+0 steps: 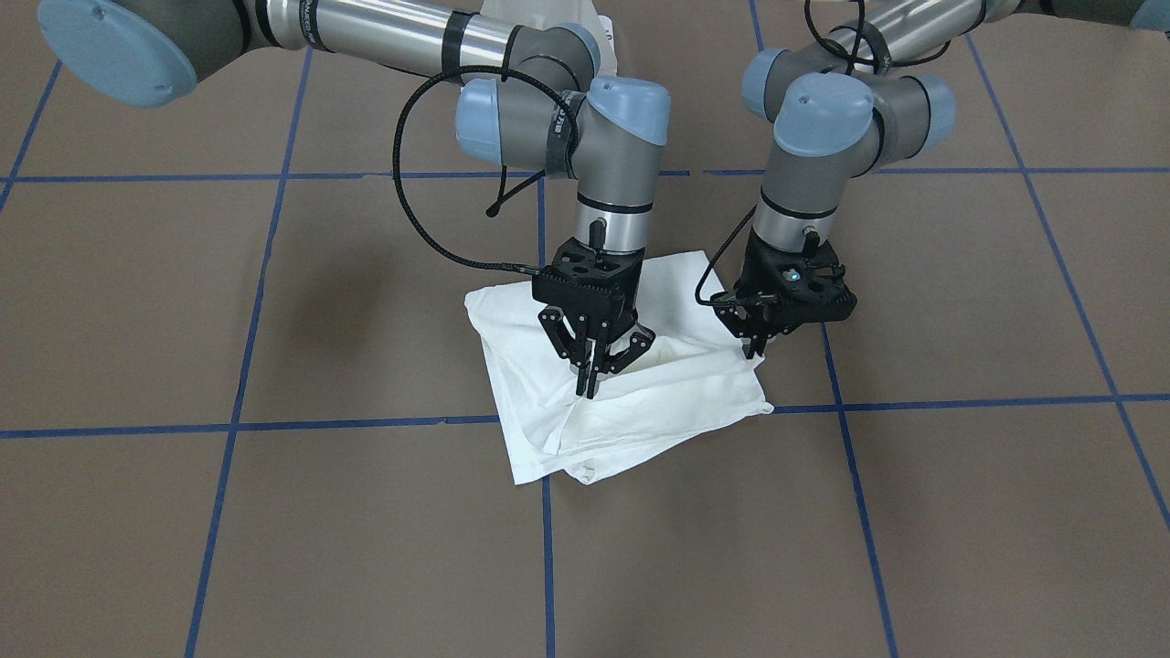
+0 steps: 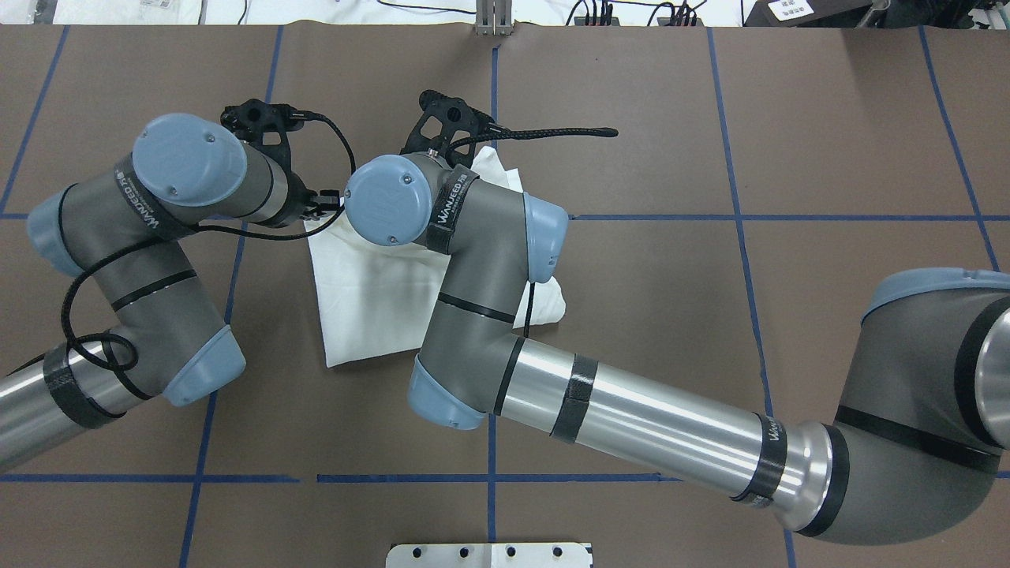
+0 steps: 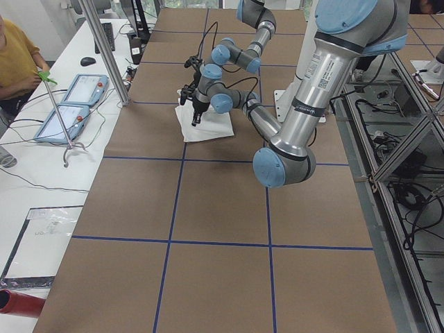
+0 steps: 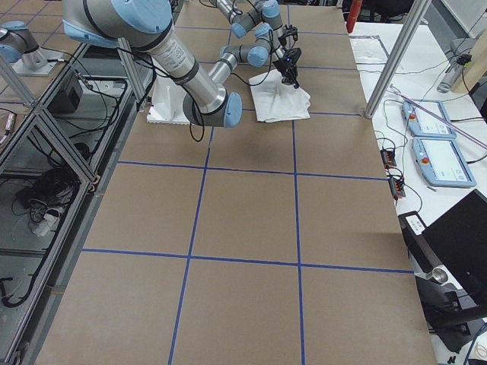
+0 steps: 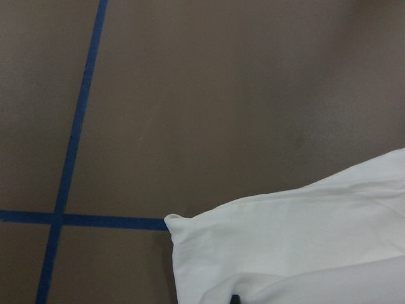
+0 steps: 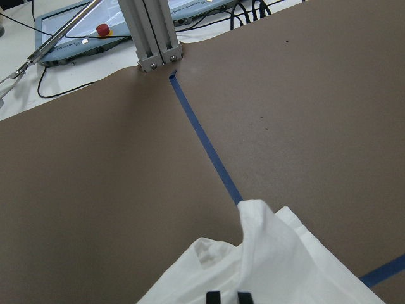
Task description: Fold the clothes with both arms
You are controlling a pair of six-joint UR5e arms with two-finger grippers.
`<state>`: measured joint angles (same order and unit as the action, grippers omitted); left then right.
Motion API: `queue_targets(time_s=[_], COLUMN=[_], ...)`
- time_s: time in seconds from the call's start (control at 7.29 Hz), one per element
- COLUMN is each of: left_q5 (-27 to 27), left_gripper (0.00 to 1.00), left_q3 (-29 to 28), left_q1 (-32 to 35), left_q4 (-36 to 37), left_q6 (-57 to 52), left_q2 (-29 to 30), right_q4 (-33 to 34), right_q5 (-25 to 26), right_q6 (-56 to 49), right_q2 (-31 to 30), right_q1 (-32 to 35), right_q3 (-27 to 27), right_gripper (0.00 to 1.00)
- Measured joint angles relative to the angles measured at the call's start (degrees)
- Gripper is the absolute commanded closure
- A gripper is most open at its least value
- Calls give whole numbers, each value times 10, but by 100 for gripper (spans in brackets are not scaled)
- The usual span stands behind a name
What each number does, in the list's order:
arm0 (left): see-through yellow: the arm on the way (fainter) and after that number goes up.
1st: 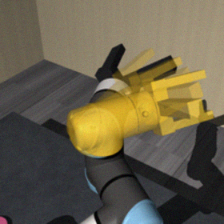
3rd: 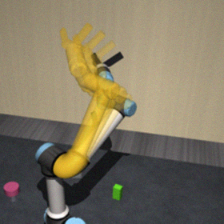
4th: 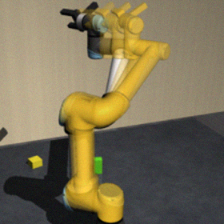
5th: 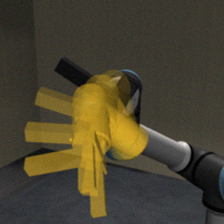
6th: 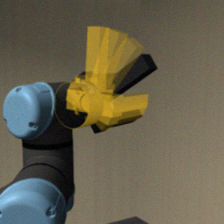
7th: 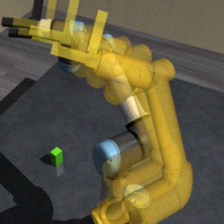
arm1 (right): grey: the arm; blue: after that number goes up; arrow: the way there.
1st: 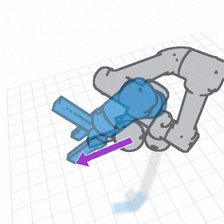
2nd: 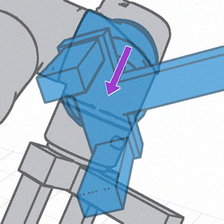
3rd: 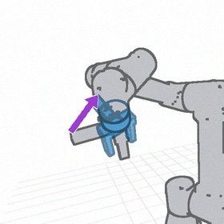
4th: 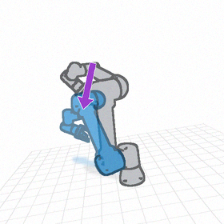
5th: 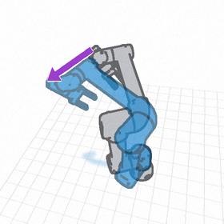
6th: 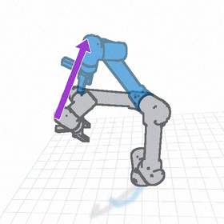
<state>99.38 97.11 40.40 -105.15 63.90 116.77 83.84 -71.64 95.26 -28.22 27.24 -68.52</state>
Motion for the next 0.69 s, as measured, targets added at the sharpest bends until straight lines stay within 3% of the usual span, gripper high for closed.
queue_targets(time_s=[0.27,0.69], left_q5=[28,73], left_gripper=[0,0], left_q3=[-9,-5], left_q1=[38,74], left_q4=[-18,-22], left_q6=[-92,-166], left_q2=[-1,-7], right_q4=[-7,-18], right_q5=[-39,-72], right_q6=[-21,-29], right_q2=[5,6], right_q1=[24,35], right_q3=[6,31], right_gripper=[0,14])
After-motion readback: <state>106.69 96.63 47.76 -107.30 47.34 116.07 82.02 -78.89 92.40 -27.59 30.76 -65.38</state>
